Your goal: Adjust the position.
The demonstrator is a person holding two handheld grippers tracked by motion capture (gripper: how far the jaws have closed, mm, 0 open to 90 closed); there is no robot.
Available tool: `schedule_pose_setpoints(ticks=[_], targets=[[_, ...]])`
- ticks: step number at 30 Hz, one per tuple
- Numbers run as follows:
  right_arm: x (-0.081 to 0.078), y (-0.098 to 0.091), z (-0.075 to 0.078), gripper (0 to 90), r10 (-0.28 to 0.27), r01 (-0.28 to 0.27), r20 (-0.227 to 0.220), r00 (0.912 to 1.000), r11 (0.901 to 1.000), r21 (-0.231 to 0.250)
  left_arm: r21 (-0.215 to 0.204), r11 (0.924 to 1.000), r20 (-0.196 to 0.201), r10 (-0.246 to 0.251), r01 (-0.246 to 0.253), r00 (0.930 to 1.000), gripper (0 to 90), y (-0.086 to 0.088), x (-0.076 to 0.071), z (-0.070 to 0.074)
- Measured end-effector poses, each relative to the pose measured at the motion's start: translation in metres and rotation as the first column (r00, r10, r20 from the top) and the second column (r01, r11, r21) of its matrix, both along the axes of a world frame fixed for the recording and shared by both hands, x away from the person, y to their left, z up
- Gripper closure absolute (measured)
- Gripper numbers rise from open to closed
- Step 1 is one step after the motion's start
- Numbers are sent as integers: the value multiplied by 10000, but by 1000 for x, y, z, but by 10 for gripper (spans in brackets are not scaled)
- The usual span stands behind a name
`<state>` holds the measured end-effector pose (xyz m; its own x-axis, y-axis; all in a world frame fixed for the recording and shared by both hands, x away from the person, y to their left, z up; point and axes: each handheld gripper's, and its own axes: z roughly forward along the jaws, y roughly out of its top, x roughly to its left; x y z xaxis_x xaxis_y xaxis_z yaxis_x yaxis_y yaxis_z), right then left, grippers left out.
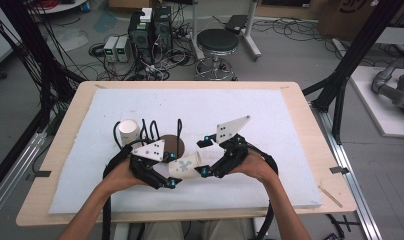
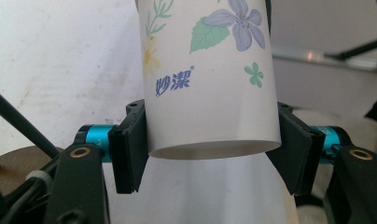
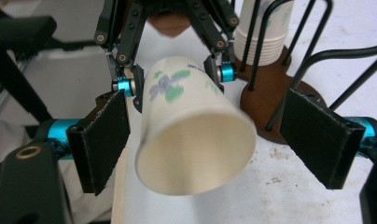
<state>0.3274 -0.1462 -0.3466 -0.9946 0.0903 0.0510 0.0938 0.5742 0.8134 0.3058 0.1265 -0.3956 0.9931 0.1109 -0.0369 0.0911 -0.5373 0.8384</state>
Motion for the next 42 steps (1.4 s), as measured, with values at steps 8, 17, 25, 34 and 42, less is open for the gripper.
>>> schedule_pose_setpoints(ticks=[8,17,25,34,42], targets=[[-2,-15,-11,170,-364,392,-269,9990,9927,1143,-1830,9820,91,494,-469,9987,354,12,-7,-14],[-3,-23,-21,170,-412,488,-457,9981,9823,1806,-2790,9588,292,639,-533,9975,354,20,-10,-16],[-4,-23,-27,170,-299,391,-554,9980,9839,1746,-3085,9495,352,714,-571,9968,355,25,-9,-15],[-6,-15,-32,170,-110,209,-613,9981,9863,1637,-3295,9428,513,725,-516,9961,355,24,-8,-7],[-5,-7,-34,176,57,52,-653,9979,9860,1665,-3394,9399,576,609,-378,9965,355,18,-7,-3]])
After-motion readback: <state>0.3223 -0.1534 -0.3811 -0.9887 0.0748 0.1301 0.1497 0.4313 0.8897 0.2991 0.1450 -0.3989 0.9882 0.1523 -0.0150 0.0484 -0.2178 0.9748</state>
